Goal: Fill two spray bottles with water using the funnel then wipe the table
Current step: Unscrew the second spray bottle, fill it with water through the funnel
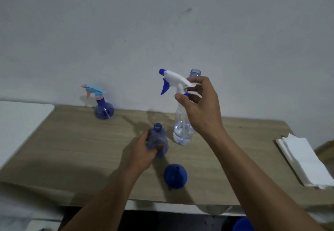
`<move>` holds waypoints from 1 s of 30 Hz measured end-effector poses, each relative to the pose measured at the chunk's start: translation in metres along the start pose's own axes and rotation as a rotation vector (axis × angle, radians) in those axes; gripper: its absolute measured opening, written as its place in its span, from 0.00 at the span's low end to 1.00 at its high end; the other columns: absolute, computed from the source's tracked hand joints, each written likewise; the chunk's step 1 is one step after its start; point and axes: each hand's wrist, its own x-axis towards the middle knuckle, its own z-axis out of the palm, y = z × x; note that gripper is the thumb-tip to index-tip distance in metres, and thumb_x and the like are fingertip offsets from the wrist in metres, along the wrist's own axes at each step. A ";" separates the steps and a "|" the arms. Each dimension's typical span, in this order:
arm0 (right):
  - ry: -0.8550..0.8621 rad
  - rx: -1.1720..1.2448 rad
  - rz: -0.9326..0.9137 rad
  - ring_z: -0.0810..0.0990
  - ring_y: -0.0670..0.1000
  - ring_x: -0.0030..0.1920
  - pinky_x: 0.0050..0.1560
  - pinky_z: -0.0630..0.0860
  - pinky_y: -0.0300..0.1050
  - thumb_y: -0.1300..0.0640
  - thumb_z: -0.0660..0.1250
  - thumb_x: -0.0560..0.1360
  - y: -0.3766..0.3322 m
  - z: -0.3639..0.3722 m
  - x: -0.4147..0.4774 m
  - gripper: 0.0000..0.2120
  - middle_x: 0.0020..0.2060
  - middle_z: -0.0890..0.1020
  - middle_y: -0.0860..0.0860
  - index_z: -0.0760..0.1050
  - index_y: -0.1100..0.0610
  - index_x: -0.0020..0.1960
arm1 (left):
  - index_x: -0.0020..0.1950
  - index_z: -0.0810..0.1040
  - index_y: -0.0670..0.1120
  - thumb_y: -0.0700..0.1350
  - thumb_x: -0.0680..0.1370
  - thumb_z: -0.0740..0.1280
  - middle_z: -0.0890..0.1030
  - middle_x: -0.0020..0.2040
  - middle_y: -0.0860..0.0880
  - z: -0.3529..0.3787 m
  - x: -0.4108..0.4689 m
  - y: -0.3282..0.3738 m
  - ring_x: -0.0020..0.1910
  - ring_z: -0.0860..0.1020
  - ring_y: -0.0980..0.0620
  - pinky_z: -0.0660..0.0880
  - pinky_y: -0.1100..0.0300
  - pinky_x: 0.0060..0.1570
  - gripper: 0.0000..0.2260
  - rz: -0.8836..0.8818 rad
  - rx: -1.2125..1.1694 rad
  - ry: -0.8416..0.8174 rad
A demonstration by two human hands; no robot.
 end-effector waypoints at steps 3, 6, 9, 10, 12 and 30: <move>-0.022 0.074 -0.039 0.83 0.44 0.47 0.50 0.80 0.38 0.64 0.72 0.76 -0.002 0.019 0.011 0.23 0.53 0.75 0.40 0.71 0.49 0.66 | 0.70 0.71 0.52 0.44 0.74 0.75 0.78 0.55 0.57 0.000 -0.001 0.000 0.51 0.77 0.61 0.67 0.81 0.40 0.26 0.034 0.063 0.012; -0.026 0.075 -0.102 0.79 0.39 0.45 0.49 0.78 0.35 0.68 0.68 0.77 0.004 0.036 0.017 0.20 0.52 0.76 0.41 0.71 0.56 0.66 | 0.71 0.70 0.52 0.46 0.73 0.75 0.77 0.57 0.58 -0.001 -0.001 -0.002 0.55 0.75 0.60 0.66 0.79 0.46 0.28 0.056 0.056 0.033; -0.012 0.074 -0.121 0.77 0.38 0.43 0.48 0.76 0.32 0.68 0.66 0.78 0.012 0.046 0.021 0.15 0.50 0.77 0.43 0.71 0.60 0.64 | 0.71 0.70 0.52 0.45 0.74 0.75 0.77 0.58 0.57 0.000 0.000 -0.003 0.55 0.75 0.61 0.68 0.79 0.46 0.28 0.062 0.030 0.038; -0.009 0.067 -0.126 0.77 0.39 0.44 0.47 0.75 0.32 0.68 0.66 0.79 0.014 0.047 0.022 0.15 0.50 0.77 0.43 0.71 0.60 0.64 | 0.71 0.70 0.51 0.45 0.73 0.75 0.77 0.58 0.57 0.001 0.001 -0.003 0.56 0.75 0.61 0.68 0.79 0.45 0.28 0.069 0.017 0.035; -0.029 0.040 -0.136 0.78 0.43 0.45 0.46 0.75 0.33 0.67 0.67 0.79 0.019 0.050 0.022 0.14 0.50 0.78 0.44 0.71 0.58 0.63 | 0.70 0.71 0.51 0.45 0.73 0.75 0.77 0.58 0.58 0.001 0.000 -0.005 0.56 0.74 0.62 0.68 0.80 0.45 0.27 0.074 -0.004 0.039; -0.368 -0.422 0.051 0.80 0.51 0.44 0.46 0.77 0.52 0.58 0.70 0.77 0.110 0.050 -0.011 0.10 0.43 0.81 0.49 0.73 0.52 0.55 | 0.69 0.74 0.46 0.29 0.72 0.71 0.82 0.61 0.44 0.015 0.010 -0.027 0.59 0.81 0.45 0.79 0.52 0.57 0.27 0.053 -0.260 0.052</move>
